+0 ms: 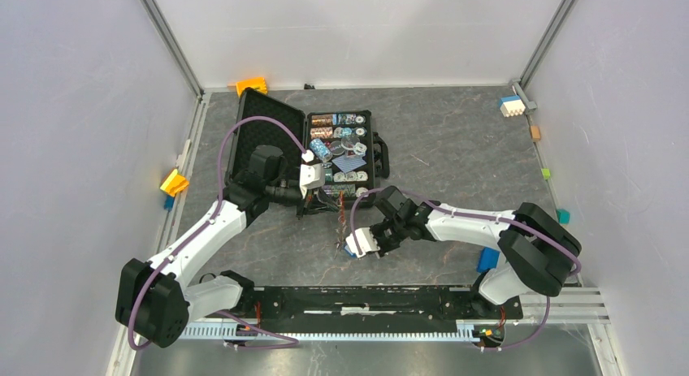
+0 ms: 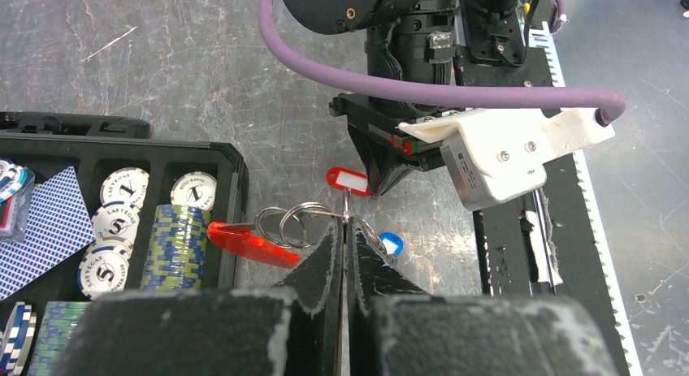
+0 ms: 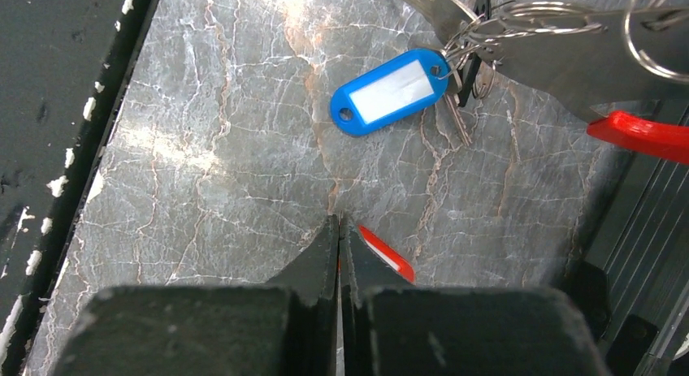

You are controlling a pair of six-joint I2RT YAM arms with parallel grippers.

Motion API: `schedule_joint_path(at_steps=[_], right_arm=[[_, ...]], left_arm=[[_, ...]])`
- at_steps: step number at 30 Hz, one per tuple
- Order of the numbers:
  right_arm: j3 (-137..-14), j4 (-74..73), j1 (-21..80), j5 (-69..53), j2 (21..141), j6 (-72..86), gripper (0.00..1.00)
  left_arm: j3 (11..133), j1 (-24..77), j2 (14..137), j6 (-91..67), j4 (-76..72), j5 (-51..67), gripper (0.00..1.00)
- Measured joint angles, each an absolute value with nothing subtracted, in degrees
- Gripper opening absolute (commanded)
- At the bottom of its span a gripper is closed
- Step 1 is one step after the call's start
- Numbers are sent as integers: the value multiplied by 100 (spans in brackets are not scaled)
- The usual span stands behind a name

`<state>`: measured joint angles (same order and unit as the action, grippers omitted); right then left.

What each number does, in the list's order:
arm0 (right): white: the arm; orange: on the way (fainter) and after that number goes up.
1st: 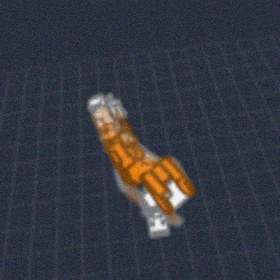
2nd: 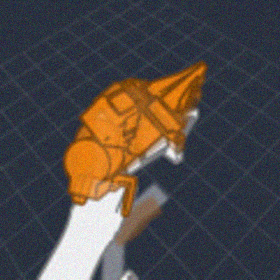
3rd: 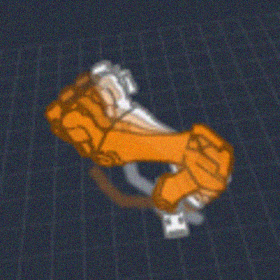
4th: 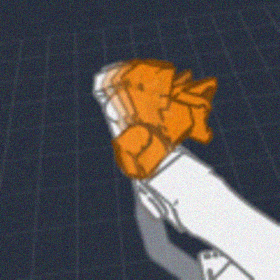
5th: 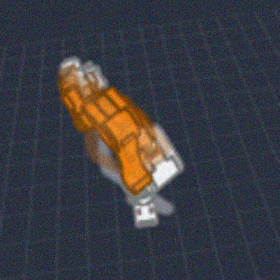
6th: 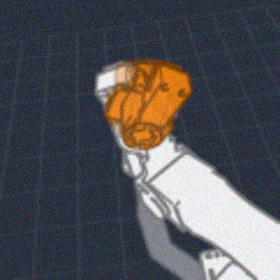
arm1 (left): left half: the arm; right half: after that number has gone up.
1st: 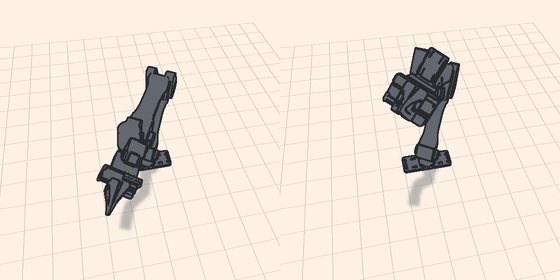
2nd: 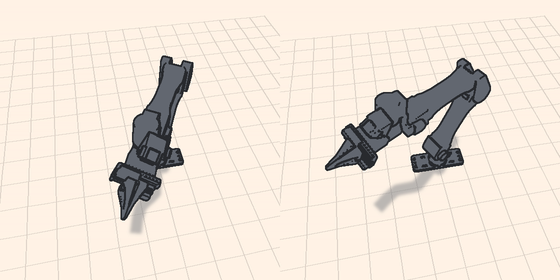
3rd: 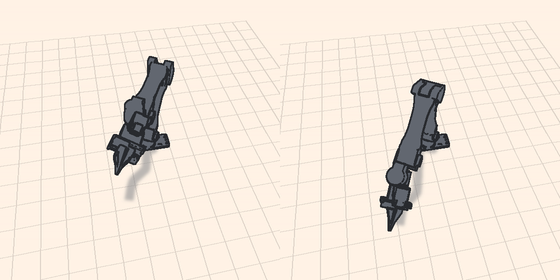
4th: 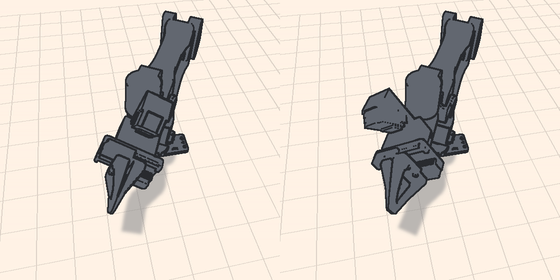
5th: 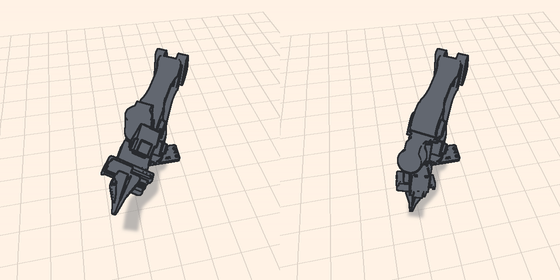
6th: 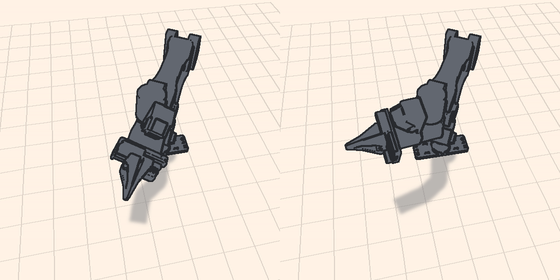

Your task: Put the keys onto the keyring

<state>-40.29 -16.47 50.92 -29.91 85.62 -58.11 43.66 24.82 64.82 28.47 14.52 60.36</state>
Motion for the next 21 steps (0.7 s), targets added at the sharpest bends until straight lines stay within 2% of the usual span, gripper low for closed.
schedule_joint_path(at_steps=[11,21], right_arm=[[-4051,-1640,4991,-2978,8226,-5492,0],[-4246,-1675,4130,-3822,7234,-4711,0]], left_arm=[[4370,2482,6501,2864,1472,6038,2],[4598,2554,6604,2842,1494,6007,2]])
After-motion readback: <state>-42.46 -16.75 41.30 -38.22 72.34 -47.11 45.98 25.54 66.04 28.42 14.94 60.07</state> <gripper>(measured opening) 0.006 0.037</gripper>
